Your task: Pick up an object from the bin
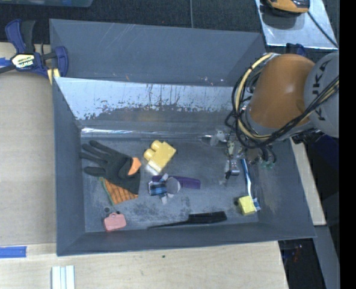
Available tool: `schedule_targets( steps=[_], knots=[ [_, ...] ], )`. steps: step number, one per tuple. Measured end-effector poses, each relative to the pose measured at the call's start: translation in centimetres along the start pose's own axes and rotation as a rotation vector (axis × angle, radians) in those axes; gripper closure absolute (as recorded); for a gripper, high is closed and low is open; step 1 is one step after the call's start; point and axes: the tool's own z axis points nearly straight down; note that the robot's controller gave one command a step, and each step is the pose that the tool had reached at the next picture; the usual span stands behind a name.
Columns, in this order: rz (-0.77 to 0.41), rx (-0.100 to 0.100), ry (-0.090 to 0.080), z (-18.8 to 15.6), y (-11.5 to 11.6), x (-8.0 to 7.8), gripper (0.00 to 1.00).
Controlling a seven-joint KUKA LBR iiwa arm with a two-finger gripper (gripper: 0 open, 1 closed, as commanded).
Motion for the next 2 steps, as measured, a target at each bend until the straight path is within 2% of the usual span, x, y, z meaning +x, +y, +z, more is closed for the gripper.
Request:
schedule_targets(
  steps=[1, 2],
  knots=[
    [-0.002, 0.001, -0.008, -0.4, 0.0, -0.2, 0.00],
    [0.070, 0.000, -0.010, 5.6, 5.7, 0.5, 0.00]
  ],
)
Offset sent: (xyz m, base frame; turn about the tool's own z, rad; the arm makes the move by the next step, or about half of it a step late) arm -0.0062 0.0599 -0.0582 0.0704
